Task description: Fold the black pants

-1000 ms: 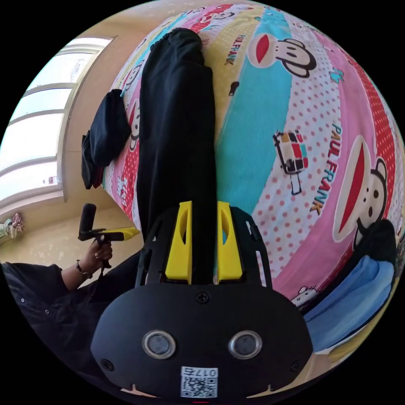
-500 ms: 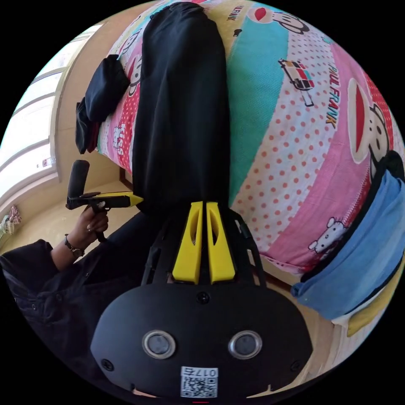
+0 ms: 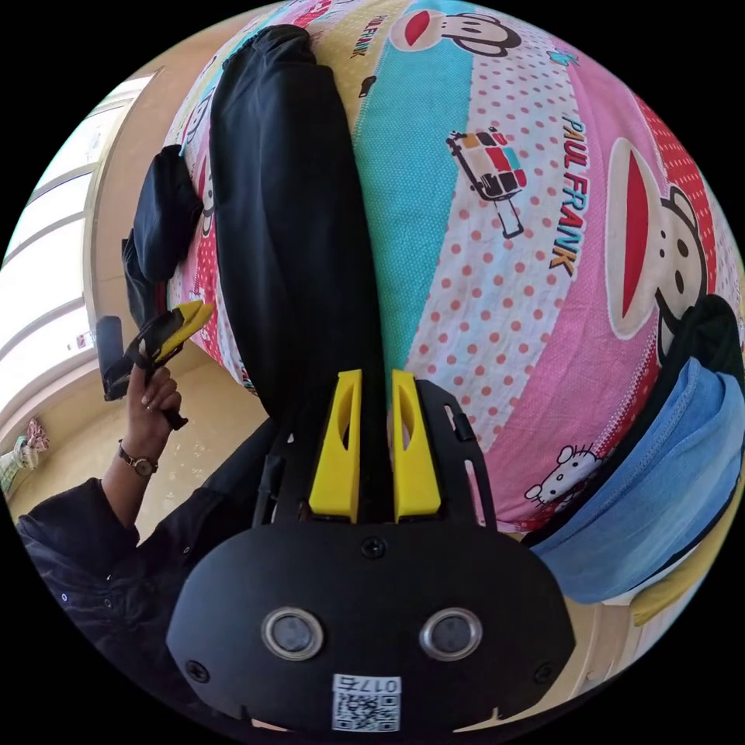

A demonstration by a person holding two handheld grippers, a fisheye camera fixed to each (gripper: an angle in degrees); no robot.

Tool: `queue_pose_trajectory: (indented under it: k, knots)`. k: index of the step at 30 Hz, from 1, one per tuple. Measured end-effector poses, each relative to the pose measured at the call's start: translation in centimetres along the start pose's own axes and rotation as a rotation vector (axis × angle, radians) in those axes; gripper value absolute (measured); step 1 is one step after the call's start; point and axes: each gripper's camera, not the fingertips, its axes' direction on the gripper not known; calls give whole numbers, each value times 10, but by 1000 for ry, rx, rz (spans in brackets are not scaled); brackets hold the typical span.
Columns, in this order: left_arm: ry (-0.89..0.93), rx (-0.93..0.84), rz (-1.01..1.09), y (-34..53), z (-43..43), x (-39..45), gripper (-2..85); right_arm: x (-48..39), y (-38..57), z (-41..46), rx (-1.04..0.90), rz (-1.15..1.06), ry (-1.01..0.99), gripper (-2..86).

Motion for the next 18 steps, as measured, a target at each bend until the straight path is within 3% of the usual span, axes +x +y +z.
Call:
queue_pose_trajectory:
  k: [5, 10, 14, 18]
  knots:
    - [-116, -76, 70, -18, 38, 10, 69, 1, -6, 0, 7, 21, -24, 69]
    - [31, 46, 43, 15, 9, 2, 33, 10, -3, -2, 45, 34, -13, 72]
    - [96, 20, -27, 24, 9, -13, 37, 29, -6, -6, 86, 54, -43, 87]
    - [215, 137, -62, 25, -16, -35, 115, 49, -11, -29, 228, -19, -182, 106]
